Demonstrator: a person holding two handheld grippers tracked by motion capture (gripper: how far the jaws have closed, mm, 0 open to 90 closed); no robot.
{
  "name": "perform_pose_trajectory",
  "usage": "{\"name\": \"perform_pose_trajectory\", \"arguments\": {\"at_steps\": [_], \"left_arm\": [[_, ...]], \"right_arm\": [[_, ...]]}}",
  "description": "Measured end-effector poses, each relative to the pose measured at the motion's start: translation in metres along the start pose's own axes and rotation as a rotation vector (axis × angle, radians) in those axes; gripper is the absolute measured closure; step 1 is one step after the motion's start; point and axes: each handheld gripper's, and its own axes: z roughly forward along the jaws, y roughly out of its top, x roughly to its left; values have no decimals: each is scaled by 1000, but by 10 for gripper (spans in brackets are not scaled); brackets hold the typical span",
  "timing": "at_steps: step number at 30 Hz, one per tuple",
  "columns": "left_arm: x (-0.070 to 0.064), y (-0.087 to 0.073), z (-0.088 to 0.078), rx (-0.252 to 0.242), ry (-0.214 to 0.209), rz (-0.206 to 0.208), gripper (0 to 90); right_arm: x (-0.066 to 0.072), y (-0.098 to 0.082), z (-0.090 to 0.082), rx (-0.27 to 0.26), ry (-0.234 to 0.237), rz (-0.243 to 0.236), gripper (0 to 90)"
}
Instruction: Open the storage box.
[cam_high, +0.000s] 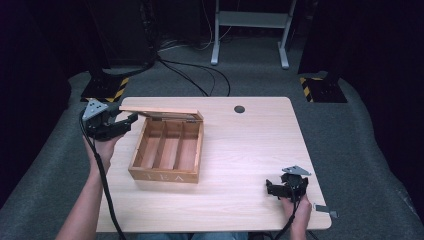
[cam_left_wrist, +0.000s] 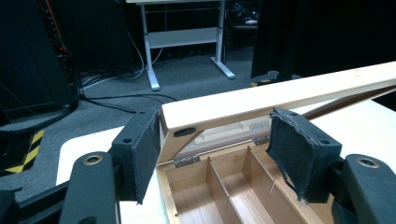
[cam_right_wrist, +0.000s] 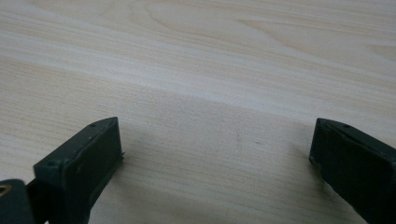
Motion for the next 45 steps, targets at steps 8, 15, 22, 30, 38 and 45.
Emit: {"name": "perform_pose_trajectory", "arguments": {"at_steps": [8,15,22,30,38,45], "left_arm": [[-4,3,-9,-37,-19,9,331],[-18,-30,3,32,10,88,347],[-15,-73,4,98,-13,49,340],[-12,-113,-10,140,-20,3,317],[-6,-150,-33,202,-19,-29,255],[-1,-184,-34,360,-44,-26,147]], "right_arm": [[0,0,0,0,0,0,20],[0,0,0,0,0,-1,20],[-1,0,-1,0,5,-3,34],[0,0,-1,-2,3,-3,34],[0,0,-1,-2,1,-2,34],[0,0,-1,-3,0,0,34]]}}
